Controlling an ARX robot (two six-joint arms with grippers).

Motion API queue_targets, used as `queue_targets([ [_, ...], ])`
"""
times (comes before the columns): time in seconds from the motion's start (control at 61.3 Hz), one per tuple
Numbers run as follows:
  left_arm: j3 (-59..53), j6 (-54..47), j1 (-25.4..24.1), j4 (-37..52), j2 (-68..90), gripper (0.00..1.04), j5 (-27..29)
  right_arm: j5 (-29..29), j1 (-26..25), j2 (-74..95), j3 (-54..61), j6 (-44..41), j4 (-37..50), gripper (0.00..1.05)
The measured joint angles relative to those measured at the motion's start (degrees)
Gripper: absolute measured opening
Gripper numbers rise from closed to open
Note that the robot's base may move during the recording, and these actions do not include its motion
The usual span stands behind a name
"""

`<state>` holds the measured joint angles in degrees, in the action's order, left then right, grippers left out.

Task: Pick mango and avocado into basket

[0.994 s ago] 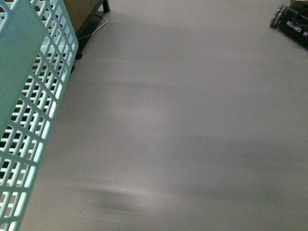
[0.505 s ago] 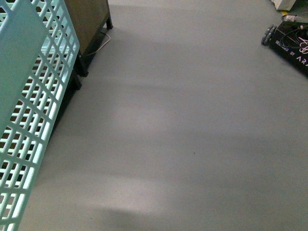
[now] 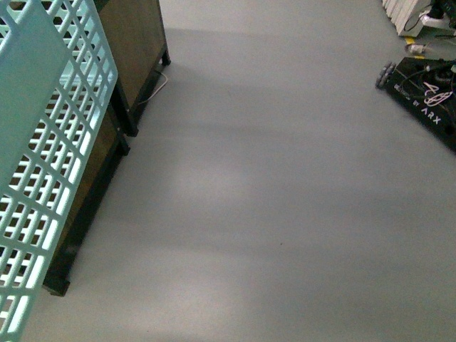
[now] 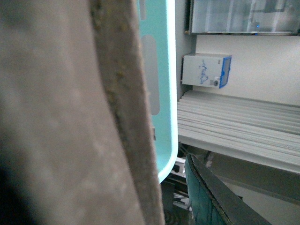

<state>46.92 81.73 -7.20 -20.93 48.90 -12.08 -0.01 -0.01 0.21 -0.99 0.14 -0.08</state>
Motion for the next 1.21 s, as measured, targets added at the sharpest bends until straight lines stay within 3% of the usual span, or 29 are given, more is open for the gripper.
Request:
queue_targets([
  [1.206, 0.1, 0.0, 0.0, 0.0, 0.0, 0.30, 0.0, 0.1, 0.1, 0.0, 0.0, 0.0, 0.0, 0.96],
])
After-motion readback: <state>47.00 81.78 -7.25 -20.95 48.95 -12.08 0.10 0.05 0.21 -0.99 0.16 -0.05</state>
